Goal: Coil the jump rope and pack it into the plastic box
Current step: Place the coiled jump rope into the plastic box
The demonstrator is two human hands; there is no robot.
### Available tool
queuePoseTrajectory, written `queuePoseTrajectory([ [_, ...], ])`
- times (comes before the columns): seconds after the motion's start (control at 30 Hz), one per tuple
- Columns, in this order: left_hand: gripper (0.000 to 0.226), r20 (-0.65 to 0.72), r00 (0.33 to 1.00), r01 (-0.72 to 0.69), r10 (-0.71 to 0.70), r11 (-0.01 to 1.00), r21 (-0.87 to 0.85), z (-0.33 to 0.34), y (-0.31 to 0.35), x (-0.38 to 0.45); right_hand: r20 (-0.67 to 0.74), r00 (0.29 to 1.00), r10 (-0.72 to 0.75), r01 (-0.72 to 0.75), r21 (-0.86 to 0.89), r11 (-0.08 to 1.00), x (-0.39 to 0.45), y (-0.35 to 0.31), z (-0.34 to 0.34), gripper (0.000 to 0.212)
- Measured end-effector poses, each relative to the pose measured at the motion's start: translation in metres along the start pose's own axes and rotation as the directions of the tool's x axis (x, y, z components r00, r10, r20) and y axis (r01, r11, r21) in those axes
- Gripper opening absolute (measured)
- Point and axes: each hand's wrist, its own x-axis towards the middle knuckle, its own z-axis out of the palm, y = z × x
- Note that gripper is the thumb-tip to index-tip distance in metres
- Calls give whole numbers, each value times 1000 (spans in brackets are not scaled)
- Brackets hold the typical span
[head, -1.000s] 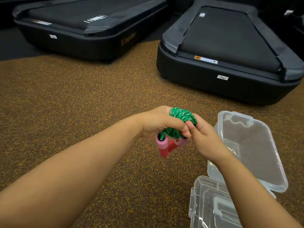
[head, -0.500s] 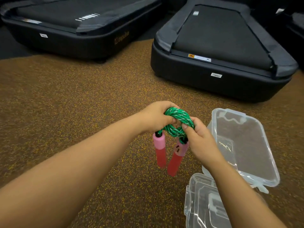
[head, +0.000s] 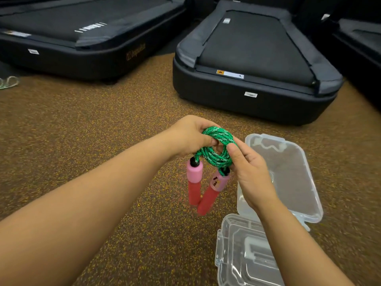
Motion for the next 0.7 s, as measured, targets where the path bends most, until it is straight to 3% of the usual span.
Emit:
queuePoseTrajectory([
  [0.4,37,31,987,-141,156,945,-295,55,48,19,-113,988,-109,96,-115,989,9,-58,-52,31],
  [0.57,19,168,976,-67,138,927,-368,76,60,24,-169,975,-148,123,-151,981,16,-82,-75,29],
  [0.7,24,179,976,-44,127,911,-410,81,74,29,-137,974,-178,142,-239,961,15,-90,-88,31],
])
